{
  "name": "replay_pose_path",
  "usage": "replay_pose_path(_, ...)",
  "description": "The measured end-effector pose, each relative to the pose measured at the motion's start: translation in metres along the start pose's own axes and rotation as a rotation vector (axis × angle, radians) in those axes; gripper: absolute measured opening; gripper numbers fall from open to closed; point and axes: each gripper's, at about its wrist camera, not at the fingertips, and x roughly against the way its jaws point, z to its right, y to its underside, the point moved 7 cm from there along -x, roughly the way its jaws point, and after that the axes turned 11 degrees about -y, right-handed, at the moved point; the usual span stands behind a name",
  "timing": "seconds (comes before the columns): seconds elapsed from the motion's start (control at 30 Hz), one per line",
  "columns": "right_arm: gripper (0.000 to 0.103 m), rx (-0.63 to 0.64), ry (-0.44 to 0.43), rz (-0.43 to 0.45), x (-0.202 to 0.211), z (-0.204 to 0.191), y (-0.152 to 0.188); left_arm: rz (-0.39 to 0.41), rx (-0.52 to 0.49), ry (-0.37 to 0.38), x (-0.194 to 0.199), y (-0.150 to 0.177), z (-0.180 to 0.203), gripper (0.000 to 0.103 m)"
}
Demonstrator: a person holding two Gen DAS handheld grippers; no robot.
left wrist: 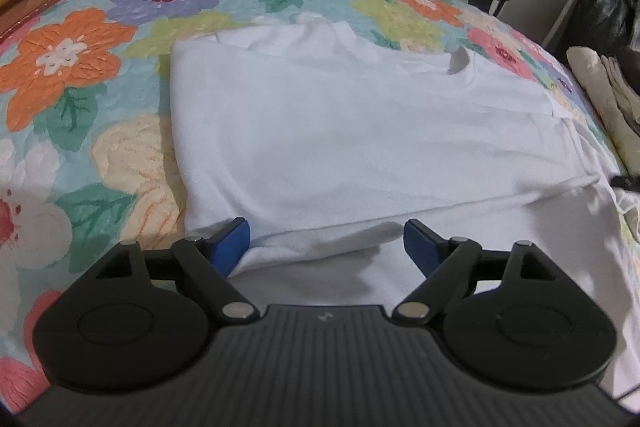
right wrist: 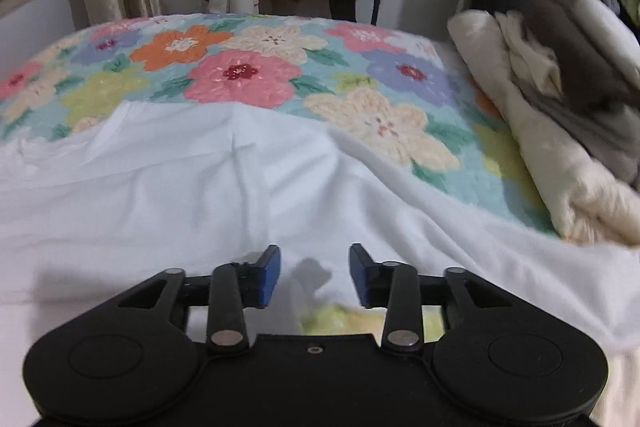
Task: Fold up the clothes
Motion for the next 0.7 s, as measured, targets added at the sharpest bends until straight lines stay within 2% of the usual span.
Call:
replay_pose_path(0.13, 0.061, -0.026, -0.055, -0.003, 0.03, 0.011, 0.016, 0.01, -0.019, 0.015, 0.011, 0.002, 0.014, 0.085)
replay_pose_path(0.2, 0.061, 0.038, -0.01, -0.057, 0.039, 0.013, 0.025, 0.018, -0.091, 0.021, 0.021, 0.003, 0.028, 0.085)
replay_pose_path(0.27, 0.062, 0.072, 0.025, -0.095, 0.05, 0.016, 0.032, 0.023, -0.112, 0.027, 0.03, 0.004, 0.038, 0.085)
replay_pose_path(0.47, 0.068, -0.028, -0.169, -0.047, 0.103, 0.034, 0.039, 0.066, -0.135, 0.063, 0.072, 0.009, 0.068, 0.085)
replay_pose_path(0.6, 0.068, -0.055, -0.217, -0.061, 0.12, 0.052, 0.031, 0.125, -0.172, 0.017, 0.101, 0.024, 0.082, 0.087)
replay_pose_path(0.7, 0.068, -0.04, -0.235, -0.084, 0.137, 0.063, 0.017, 0.139, -0.125, -0.017, 0.117, 0.045, 0.073, 0.087)
